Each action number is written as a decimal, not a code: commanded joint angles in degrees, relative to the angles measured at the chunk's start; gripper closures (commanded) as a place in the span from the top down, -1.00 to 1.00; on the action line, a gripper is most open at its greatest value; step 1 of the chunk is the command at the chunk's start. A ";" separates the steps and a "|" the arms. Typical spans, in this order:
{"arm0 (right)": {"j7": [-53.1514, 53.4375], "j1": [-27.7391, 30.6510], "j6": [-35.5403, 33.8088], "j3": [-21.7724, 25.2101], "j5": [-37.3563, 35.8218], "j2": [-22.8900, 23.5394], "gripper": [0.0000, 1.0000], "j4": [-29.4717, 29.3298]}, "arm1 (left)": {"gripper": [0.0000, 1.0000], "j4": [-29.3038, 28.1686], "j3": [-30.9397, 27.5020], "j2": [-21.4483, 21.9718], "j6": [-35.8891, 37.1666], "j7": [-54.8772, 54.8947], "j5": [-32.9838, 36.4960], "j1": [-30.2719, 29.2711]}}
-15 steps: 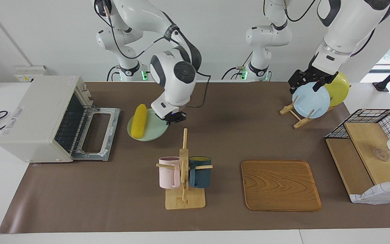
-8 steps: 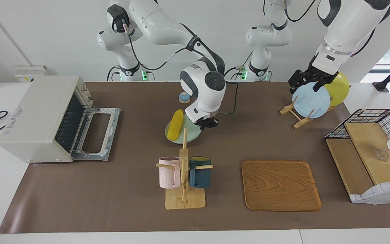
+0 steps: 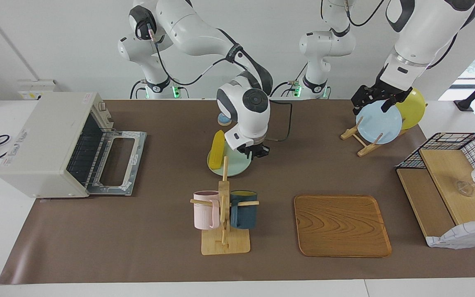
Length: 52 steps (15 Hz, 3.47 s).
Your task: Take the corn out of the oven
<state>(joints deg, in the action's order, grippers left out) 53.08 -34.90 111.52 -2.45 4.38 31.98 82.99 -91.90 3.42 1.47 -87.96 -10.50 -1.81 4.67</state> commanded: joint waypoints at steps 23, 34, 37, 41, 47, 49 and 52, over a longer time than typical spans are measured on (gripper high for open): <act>-21.88 27.51 0.53 -0.19 -27.67 -18.54 -1.00 36.89 | 1.00 -7.50 0.45 -20.26 -30.85 -24.38 -4.43 30.99; -45.74 35.14 -9.56 -0.19 -28.99 -23.52 -1.00 27.84 | 1.00 -7.59 0.27 -27.40 -41.50 -26.07 -4.08 33.56; -53.42 38.67 -11.84 -0.10 -24.17 -28.36 -1.00 27.84 | 1.00 -8.47 0.45 -27.58 -42.11 -26.07 -4.17 33.74; -55.62 39.47 -14.48 -0.10 -22.49 -32.50 -1.00 27.84 | 1.00 -9.87 0.53 -27.23 -42.11 -26.07 -4.25 34.17; -56.86 41.05 -23.17 0.25 -4.48 -33.75 -0.59 14.52 | -0.03 -10.05 0.62 -27.05 -41.85 -26.42 -4.34 34.70; -56.86 40.88 -23.54 0.25 -3.24 -32.95 0.18 12.20 | -0.84 -9.97 0.62 -26.96 -41.33 -26.51 -4.52 34.88; -56.69 40.53 -24.24 0.16 -3.15 -33.13 1.00 11.76 | -1.00 -8.30 0.53 -27.05 -39.05 -26.59 -5.57 34.79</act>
<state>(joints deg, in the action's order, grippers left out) -2.12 4.93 88.66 -1.84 -0.10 -2.54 96.18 -100.58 4.88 -26.24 -128.46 -36.75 -5.75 38.63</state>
